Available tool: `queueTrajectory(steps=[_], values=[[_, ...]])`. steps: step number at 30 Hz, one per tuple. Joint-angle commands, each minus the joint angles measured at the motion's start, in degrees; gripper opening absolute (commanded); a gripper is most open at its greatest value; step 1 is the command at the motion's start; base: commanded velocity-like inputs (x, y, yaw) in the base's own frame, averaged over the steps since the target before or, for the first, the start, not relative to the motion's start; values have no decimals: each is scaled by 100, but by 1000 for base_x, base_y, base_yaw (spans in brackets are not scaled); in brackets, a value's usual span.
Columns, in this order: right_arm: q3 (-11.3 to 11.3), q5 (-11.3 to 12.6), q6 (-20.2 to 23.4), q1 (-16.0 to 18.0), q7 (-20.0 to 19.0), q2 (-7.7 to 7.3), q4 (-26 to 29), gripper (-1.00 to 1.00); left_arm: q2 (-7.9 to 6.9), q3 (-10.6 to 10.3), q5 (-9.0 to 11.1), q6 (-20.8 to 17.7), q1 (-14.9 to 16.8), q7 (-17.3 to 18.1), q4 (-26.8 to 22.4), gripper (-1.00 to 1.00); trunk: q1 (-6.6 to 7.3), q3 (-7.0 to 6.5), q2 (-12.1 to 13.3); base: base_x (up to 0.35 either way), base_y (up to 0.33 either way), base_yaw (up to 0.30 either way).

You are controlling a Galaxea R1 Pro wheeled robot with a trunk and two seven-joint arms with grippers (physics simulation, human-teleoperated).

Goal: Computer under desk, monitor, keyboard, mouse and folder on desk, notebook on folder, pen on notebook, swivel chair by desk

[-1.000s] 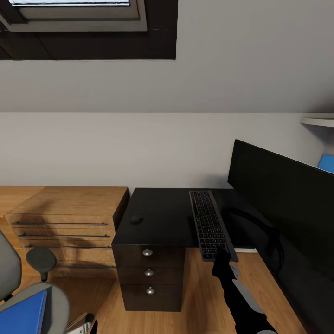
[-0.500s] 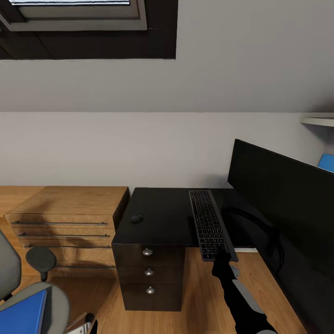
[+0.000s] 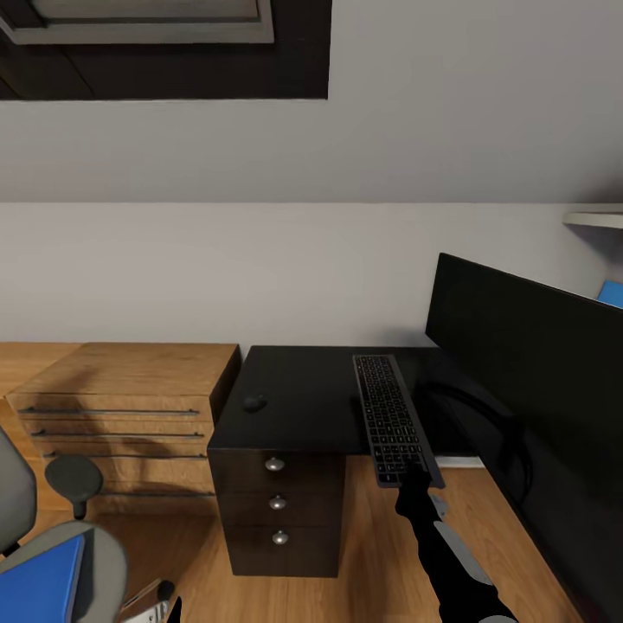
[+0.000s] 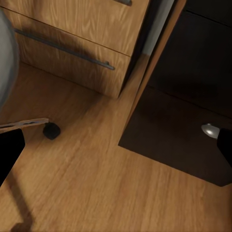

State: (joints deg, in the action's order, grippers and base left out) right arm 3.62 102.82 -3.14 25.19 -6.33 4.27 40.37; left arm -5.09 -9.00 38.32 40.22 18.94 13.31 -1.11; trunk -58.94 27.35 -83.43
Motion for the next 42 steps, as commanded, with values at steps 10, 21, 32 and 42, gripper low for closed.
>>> queueTrajectory(steps=[10,21,32,42], values=[[13,46,137,4,-41,-2,0,-100,-1,-36,62,17,4,36,4,100,-132,114,-245,0,0,0],[16,40,157,4,-35,-10,-3,-100,-1,-33,62,21,4,40,5,100,-132,114,-245,0,0,0],[43,66,168,4,5,-5,-11,-100,-1,-36,62,21,4,40,6,100,-132,114,-245,61,0,0],[51,72,165,4,9,-5,-18,-100,-1,-38,62,21,4,40,6,100,-132,114,-245,3,0,0]])
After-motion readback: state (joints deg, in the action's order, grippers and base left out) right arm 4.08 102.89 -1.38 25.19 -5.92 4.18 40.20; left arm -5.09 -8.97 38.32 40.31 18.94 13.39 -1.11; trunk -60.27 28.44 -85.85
